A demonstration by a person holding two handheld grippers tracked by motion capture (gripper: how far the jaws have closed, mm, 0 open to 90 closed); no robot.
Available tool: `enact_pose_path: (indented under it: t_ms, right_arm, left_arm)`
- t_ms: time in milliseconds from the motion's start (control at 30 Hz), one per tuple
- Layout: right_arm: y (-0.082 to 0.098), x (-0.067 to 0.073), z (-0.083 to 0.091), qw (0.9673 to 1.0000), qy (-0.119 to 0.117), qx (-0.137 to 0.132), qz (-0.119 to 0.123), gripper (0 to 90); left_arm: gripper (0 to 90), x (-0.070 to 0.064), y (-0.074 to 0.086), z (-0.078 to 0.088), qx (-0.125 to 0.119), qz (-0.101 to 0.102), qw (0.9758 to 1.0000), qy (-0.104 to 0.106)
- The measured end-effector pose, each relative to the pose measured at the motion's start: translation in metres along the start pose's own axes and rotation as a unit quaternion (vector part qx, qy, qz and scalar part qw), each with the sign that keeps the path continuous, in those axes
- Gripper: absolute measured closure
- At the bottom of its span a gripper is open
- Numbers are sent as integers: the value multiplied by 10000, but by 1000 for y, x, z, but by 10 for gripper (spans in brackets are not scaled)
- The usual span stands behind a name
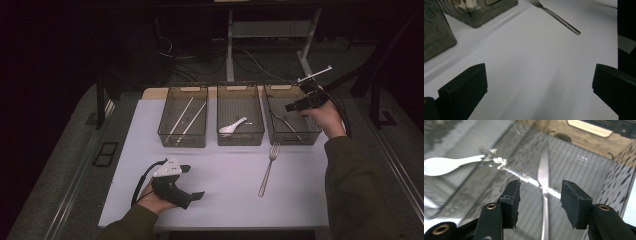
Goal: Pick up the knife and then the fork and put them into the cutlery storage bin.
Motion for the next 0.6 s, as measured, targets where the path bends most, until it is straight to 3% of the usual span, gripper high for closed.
enact_pose_path:
  t_ms: [200, 400, 600]
  right_arm:
    - [17, 17, 21, 9983, -249, -523, -56, 496]
    - [39, 42, 33, 9965, -470, -661, 183, 625]
    - [63, 75, 36, 9951, -653, -525, 518, 762]
  left_arm:
    - [0, -1, 0, -2, 43, -24, 10000, 3]
    - [0, -2, 0, -2, 50, -34, 10000, -8]
    - [0, -2, 0, -3, 73, -55, 10000, -7]
Point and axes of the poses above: each handheld gripper's, and its own axes: z roughly backward along the jaws, y roughly out of its underside, x roughly to its left, the point moved 1 cm from there along -z, roughly forward along the jaws, and after that the axes turned 12 degrees about z, right-handed, at the moved point
